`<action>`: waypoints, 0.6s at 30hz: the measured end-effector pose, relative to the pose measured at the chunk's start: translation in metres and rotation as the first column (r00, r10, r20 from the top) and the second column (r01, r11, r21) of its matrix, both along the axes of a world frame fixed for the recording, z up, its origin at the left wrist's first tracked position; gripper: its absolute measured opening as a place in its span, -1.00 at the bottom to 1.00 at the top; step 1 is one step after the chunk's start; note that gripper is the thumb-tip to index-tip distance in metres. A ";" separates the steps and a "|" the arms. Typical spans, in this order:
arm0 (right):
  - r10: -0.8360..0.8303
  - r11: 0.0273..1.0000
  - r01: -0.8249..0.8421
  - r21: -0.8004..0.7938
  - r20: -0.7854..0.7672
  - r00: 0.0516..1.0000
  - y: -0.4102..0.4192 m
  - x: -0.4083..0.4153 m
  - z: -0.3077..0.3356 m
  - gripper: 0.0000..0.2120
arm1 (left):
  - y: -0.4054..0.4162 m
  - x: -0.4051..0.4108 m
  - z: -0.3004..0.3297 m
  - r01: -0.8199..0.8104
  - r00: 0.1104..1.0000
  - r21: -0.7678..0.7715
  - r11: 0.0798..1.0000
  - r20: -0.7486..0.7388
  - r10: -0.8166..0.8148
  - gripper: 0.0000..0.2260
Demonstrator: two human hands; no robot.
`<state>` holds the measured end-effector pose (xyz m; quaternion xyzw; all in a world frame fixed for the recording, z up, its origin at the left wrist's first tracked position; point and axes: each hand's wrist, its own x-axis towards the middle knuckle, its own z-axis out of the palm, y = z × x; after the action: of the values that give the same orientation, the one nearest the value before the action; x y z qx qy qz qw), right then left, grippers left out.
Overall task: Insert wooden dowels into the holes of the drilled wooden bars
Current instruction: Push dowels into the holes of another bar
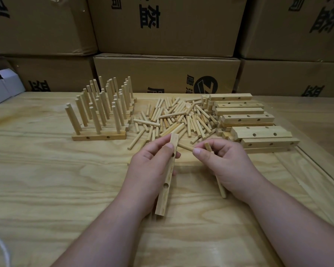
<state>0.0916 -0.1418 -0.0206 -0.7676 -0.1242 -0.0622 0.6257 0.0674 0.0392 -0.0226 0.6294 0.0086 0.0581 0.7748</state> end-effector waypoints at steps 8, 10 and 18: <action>0.047 0.999 -0.046 0.007 -0.063 0.997 -0.003 0.003 0.000 -0.86 | 0.001 -0.003 0.003 0.017 1.000 0.017 1.000 -0.022 -0.017 -0.78; 0.070 0.998 -0.069 0.014 -0.098 0.993 -0.005 0.002 0.002 -0.72 | 0.001 -0.003 0.003 0.027 0.999 0.032 0.999 -0.028 -0.026 -0.78; 0.124 0.992 -0.123 0.012 -0.160 0.979 -0.008 -0.001 0.009 -0.65 | 0.001 -0.002 0.000 0.022 1.000 0.042 0.999 -0.018 -0.021 -0.79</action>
<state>0.0907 -0.1496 -0.0121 -0.7601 -0.1209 0.0385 0.6373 0.0655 0.0407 -0.0228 0.6461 0.0074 0.0444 0.7619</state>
